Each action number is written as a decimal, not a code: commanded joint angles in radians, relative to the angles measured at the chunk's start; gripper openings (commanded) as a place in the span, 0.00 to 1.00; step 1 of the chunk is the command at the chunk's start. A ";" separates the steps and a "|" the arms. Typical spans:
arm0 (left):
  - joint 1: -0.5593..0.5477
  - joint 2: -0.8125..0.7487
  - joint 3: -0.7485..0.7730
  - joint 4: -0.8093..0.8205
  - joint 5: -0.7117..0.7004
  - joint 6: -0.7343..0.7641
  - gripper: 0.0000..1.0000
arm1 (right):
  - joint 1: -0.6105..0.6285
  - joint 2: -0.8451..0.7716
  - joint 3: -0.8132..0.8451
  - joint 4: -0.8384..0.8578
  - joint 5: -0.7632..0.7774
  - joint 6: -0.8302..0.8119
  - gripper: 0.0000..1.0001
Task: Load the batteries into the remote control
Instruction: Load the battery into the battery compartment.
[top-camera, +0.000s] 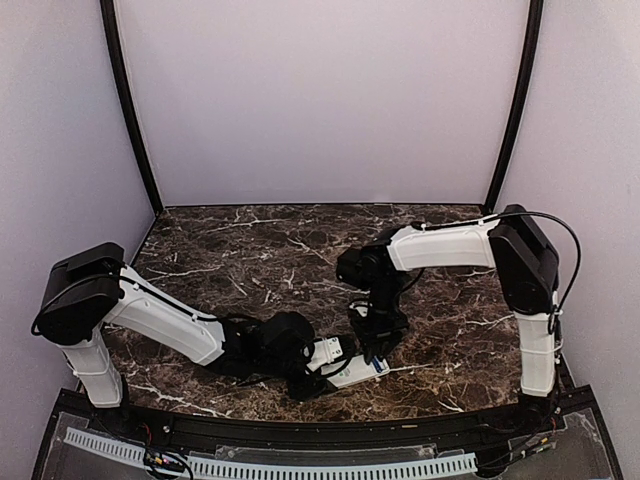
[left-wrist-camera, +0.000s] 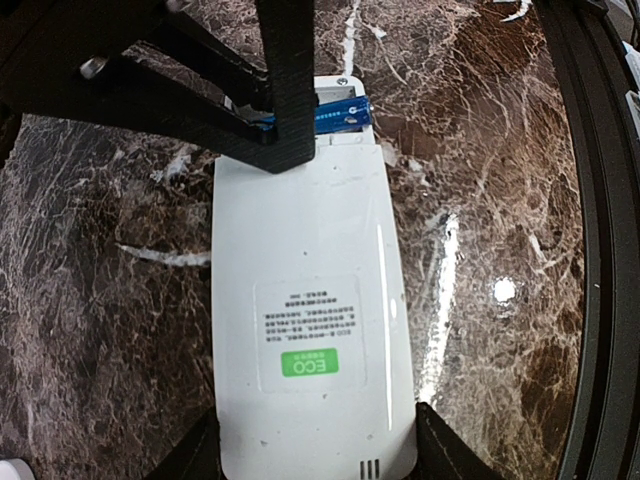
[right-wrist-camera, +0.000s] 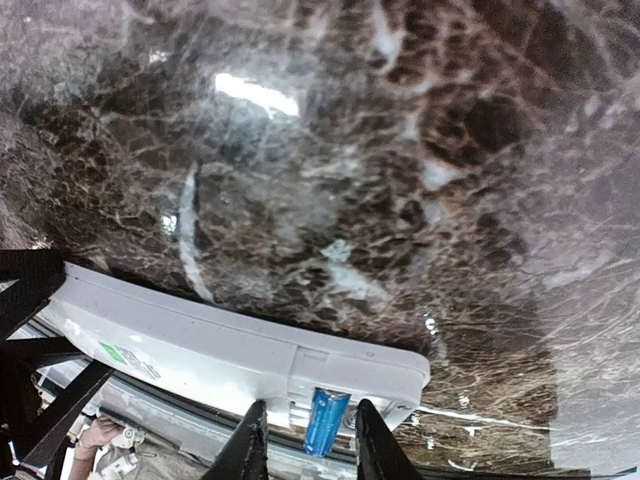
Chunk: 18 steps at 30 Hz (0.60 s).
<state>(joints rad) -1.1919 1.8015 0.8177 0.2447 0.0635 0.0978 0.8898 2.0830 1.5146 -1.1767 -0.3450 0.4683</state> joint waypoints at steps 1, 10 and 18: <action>0.008 0.024 -0.040 -0.141 -0.015 0.011 0.27 | 0.006 -0.050 0.014 0.009 0.070 0.001 0.28; 0.008 0.025 -0.038 -0.141 -0.016 0.011 0.27 | 0.006 -0.169 -0.075 0.009 0.041 0.052 0.27; 0.008 0.026 -0.038 -0.143 -0.017 0.011 0.27 | 0.008 -0.360 -0.367 0.274 -0.116 0.243 0.16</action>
<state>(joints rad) -1.1912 1.8015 0.8177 0.2447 0.0658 0.0975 0.8898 1.7885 1.2484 -1.0733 -0.3714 0.5865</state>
